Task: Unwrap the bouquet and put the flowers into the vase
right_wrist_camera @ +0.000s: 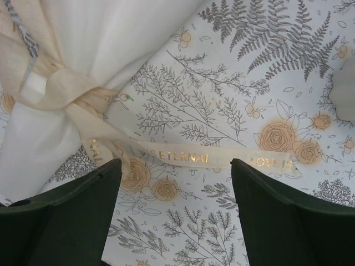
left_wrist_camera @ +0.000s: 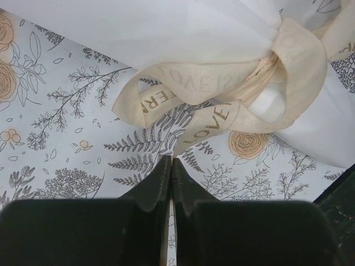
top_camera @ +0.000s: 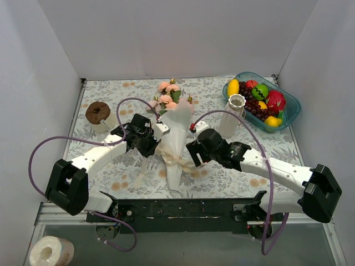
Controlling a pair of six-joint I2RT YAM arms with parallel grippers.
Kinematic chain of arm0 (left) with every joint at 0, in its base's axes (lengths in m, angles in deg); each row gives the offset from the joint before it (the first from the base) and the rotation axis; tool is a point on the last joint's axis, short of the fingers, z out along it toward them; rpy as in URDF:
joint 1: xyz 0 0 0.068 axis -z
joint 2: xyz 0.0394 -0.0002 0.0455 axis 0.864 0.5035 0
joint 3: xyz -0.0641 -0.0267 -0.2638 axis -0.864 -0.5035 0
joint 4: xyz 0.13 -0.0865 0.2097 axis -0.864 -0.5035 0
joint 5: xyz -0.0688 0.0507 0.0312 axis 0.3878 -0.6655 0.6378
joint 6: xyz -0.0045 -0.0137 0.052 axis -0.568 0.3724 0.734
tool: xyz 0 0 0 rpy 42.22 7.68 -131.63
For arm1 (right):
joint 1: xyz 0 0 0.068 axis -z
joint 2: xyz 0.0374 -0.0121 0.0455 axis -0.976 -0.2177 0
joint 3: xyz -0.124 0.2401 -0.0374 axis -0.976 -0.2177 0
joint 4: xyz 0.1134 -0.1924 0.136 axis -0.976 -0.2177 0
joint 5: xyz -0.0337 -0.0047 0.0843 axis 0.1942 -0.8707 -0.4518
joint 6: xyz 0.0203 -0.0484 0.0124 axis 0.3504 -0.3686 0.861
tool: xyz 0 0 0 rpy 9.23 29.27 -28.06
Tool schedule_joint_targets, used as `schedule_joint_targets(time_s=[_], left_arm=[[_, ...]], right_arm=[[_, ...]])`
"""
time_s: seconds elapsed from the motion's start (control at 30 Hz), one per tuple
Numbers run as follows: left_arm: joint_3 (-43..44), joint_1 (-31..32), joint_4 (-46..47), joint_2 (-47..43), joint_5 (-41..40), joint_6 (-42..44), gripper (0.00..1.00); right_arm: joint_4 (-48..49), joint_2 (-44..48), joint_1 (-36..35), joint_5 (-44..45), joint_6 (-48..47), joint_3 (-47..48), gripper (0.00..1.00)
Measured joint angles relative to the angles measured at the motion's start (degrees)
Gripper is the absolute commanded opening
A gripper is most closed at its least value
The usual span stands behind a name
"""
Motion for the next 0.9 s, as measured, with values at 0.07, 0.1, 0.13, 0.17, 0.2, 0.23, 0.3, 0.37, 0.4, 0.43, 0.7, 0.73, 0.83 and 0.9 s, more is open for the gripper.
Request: schedule_joint_targets(time_s=[0.07,0.1,0.13,0.17,0.2,0.23,0.3,0.37,0.4,0.43,0.7,0.73,0.83,0.9], left_arm=[[0.22,0.02,-0.11,0.07,-0.09,-0.35,0.0],[0.22,0.02,-0.35,0.09,-0.13,-0.55,0.0],[0.22,0.02,-0.59,0.13,-0.17,-0.72,0.0],[0.24,0.02,-0.9,0.17,-0.28,-0.83,0.0],[0.26,0.02,-1.11,0.2,-0.39,-0.96,0.0],[0.28,0.02,-1.31,0.2,-0.52,-1.01,0.0],[0.52,0.02,-1.68,0.2,-0.83,-1.2,0.0],[0.81,0.02,-1.84,0.2,-1.18,-1.36,0.0],[0.92,0.02,-1.84,0.2,-1.33,-1.4,0.0],[0.98,0.02,-1.84,0.2,-1.44,-1.44,0.0],[1.05,0.02,-2.1,0.2,-2.27,-1.88,0.0],[1.05,0.02,-2.14,0.2,-2.43,-1.88,0.0],[1.05,0.02,-2.29,0.2,-2.91,-2.03,0.0],[1.05,0.02,-2.4,0.17,-3.08,-2.23,0.0]], right_arm=[[-0.42,-0.48,-0.55,-1.31,-3.61,0.48,0.82],[-1.33,-1.22,-1.07,-2.1,-5.62,0.48,0.83],[-2.23,-2.03,-1.31,-2.29,-6.69,0.48,0.84],[-3.56,-3.32,-1.79,-2.14,-8.11,0.48,0.86],[-4.72,-4.66,-2.25,-1.92,-9.16,0.48,0.86],[-5.46,-5.7,-2.54,-1.66,-9.94,0.46,0.87],[-6.93,-7.72,-3.08,-0.87,-11.54,0.04,0.88],[-7.08,-8.37,-3.15,-0.59,-12.28,-0.55,0.89],[-7.1,-8.52,-3.15,-0.44,-12.66,-0.9,0.89],[-6.97,-8.55,-3.15,-0.39,-13.07,-1.09,0.89],[-0.85,-10.32,-3.15,0.31,-16.46,-2.99,0.9],[0.81,-10.36,-3.15,-0.02,-16.79,-3.87,0.9],[4.33,-10.75,-3.15,-0.74,-17.97,-5.92,0.88],[6.38,-11.78,-3.13,-0.92,-18.49,-6.36,0.86]])
